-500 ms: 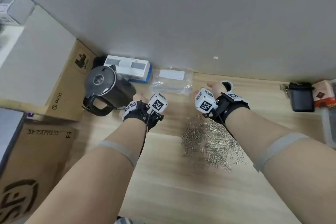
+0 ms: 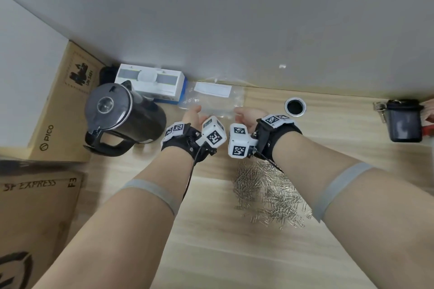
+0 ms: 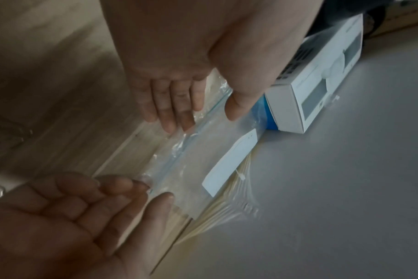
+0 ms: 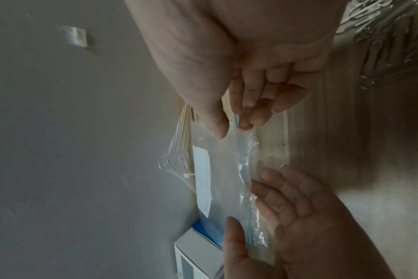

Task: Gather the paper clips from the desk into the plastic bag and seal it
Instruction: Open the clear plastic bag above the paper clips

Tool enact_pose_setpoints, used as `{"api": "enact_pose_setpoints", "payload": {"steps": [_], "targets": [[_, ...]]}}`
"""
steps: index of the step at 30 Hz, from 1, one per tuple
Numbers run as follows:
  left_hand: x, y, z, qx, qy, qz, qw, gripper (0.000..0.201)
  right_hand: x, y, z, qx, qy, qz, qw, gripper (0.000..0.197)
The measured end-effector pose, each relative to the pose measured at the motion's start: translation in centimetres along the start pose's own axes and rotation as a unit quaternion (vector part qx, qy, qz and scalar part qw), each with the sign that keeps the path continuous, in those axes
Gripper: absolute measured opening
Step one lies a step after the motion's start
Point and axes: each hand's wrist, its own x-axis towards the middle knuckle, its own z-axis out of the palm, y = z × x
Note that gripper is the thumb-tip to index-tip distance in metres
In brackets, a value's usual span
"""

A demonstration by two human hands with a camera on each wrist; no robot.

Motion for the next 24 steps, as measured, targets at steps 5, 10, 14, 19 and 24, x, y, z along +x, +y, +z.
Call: {"api": "enact_pose_setpoints", "payload": {"steps": [5, 10, 14, 19, 24], "targets": [[0.9, -0.2, -0.5, -0.011, -0.06, 0.015, 0.998, 0.014, -1.2, 0.2, 0.4, 0.012, 0.022, -0.035, 0.999, 0.02], [0.0, -1.0, -0.8, -0.142, -0.081, -0.001, 0.987, 0.019, -2.5, 0.0, 0.3, 0.128, 0.01, -0.05, 0.991, 0.016], [-2.3, -0.4, -1.1, -0.223, -0.118, -0.014, 0.968, 0.016, -3.9, 0.6, -1.1, 0.01, 0.11, -0.063, 0.992, 0.031], [-5.8, 0.9, -1.0, -0.249, -0.148, -0.012, 0.957, 0.016, -6.6, 1.3, -2.0, -0.108, 0.098, -0.069, 0.987, 0.053], [-8.2, 1.9, -1.4, -0.263, -0.171, 0.019, 0.949, 0.049, -6.3, 2.3, -2.9, -0.131, 0.068, -0.144, 0.979, 0.023]]}}
